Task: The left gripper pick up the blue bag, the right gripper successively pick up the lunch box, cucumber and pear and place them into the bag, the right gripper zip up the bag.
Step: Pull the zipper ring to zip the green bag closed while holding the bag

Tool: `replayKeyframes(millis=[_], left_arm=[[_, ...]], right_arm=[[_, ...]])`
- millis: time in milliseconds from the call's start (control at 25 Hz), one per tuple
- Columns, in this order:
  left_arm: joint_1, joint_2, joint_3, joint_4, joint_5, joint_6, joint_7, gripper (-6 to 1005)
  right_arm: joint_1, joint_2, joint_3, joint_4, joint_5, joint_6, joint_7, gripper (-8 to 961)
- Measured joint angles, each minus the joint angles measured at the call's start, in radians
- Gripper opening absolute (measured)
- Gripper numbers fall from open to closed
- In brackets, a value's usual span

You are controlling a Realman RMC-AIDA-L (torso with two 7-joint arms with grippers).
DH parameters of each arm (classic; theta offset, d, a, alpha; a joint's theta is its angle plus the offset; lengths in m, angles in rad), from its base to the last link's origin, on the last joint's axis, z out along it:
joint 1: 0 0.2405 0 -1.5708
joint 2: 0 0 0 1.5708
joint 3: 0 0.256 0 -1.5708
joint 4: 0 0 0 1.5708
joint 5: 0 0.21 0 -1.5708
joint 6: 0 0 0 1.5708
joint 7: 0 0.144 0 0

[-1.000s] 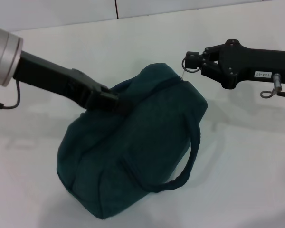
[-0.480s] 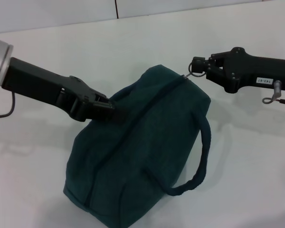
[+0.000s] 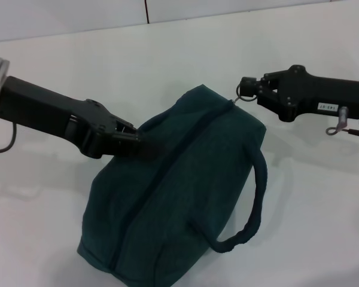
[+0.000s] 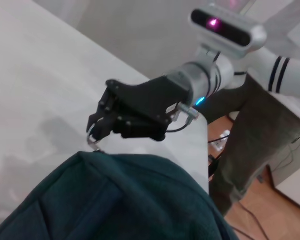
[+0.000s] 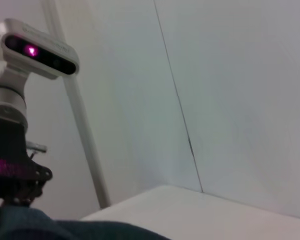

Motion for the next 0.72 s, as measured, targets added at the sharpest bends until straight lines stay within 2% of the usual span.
replayKeyframes(millis=[160, 240, 480, 720], left_arm=[[0.001, 0.015, 0.0, -0.036, -0.03, 0.0, 0.015, 75], [0.0, 0.016, 0.0, -0.041, -0.031, 0.0, 0.018, 75], [-0.002, 0.011, 0.0, -0.055, -0.032, 0.001, 0.027, 73], [0.002, 0.001, 0.0, -0.063, -0.033, -0.005, 0.05, 72]], right_arm=[[0.006, 0.005, -0.001, 0.024, -0.021, 0.024, -0.015, 19], [0.008, 0.01, -0.007, 0.027, -0.035, 0.038, -0.015, 19], [0.022, 0.012, -0.052, 0.048, -0.041, 0.056, -0.016, 20], [0.02, 0.01, -0.048, 0.042, -0.038, 0.049, -0.016, 20]])
